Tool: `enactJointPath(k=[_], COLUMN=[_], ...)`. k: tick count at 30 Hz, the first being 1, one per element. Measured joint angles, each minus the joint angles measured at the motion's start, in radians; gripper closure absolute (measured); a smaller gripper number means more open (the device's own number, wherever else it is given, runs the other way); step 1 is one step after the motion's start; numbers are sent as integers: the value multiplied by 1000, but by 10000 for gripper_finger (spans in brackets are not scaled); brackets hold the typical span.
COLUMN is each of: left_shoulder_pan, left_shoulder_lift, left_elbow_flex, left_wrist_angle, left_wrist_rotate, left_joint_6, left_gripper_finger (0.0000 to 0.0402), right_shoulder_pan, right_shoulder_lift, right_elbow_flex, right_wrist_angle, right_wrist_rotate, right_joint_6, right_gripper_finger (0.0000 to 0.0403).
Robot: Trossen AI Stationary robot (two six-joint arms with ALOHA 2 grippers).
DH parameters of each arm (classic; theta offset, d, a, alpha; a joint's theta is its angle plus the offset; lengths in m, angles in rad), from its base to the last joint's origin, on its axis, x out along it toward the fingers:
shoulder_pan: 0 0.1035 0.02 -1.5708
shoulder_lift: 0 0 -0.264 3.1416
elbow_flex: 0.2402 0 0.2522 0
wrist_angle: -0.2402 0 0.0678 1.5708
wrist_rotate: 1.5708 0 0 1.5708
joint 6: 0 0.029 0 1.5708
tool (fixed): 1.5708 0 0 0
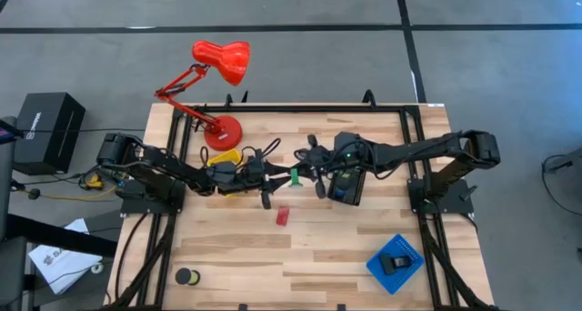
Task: Pick & Place Office items
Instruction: Put the green wristwatch into the yellow bin
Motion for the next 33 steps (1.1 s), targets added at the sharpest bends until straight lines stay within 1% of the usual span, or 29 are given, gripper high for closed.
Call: enactJointPath(k=[5, 10, 16, 20, 24, 28, 33], left_shoulder_pan=[0, 0, 0, 0, -1, -5, -5], left_shoulder_lift=[0, 0, 0, 0, 1, 1, 1], left_elbow_flex=[0, 0, 2, 25, 32, 32, 32], left_wrist_angle=[-1, 1, 7, 5, 4, 3, 2], left_wrist_rotate=[0, 4, 3, 3, 4, 42, 49], left_joint_6=[0, 1, -2, -1, 25, 53, 54], left_gripper_finger=[285, 285, 285, 285, 286, 308, 363], right_shoulder_pan=[7, 21, 27, 25, 26, 26, 26], right_shoulder_lift=[0, 0, 0, -1, -1, -1, 0], right_elbow_flex=[0, 0, 0, 0, 0, 0, 0], right_wrist_angle=[13, 44, 57, 67, 73, 69, 65], right_wrist_rotate=[-6, -52, -53, -53, -53, -53, -53], right_joint_6=[21, 21, 13, 13, 13, 13, 14], right_gripper_finger=[387, 387, 387, 387, 387, 387, 387])
